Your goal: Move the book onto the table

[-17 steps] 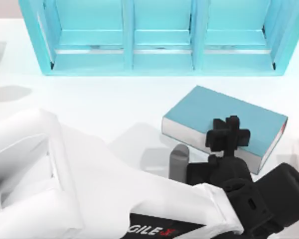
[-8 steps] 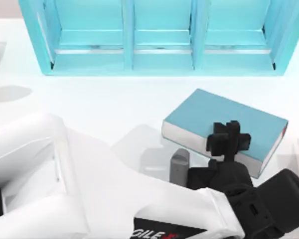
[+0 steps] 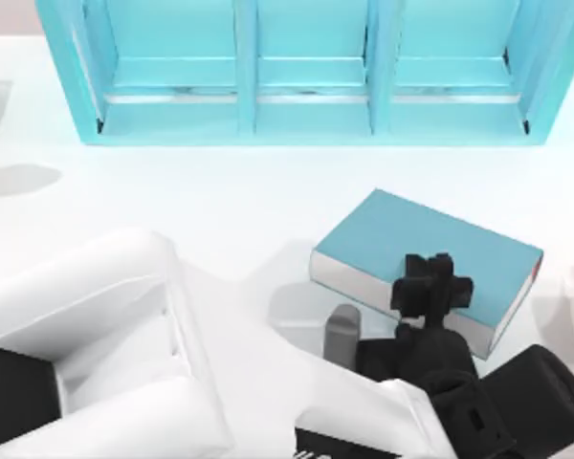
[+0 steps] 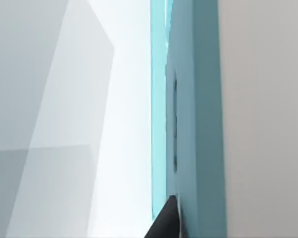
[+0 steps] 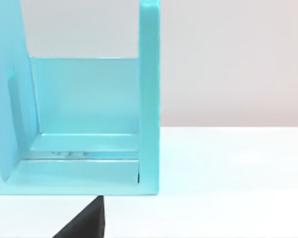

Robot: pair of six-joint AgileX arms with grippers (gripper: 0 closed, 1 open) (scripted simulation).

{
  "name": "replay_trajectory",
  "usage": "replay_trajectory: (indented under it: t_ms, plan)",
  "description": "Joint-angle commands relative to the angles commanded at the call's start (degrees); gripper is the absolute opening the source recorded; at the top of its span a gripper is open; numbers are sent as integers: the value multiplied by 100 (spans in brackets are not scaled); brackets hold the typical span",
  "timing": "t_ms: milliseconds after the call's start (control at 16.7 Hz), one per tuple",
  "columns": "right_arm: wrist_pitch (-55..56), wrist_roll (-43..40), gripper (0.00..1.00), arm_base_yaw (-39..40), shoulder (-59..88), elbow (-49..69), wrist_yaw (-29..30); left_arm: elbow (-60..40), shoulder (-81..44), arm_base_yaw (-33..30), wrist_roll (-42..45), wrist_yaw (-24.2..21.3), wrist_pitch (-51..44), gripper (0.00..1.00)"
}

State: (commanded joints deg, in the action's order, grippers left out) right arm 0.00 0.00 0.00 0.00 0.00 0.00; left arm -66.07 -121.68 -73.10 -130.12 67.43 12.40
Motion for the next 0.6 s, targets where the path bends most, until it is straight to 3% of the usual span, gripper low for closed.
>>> replay_trajectory:
  t_ms: [600]
  plan:
    - [0,0,100,0,0,0,0,0,0,0,0,0,0,75]
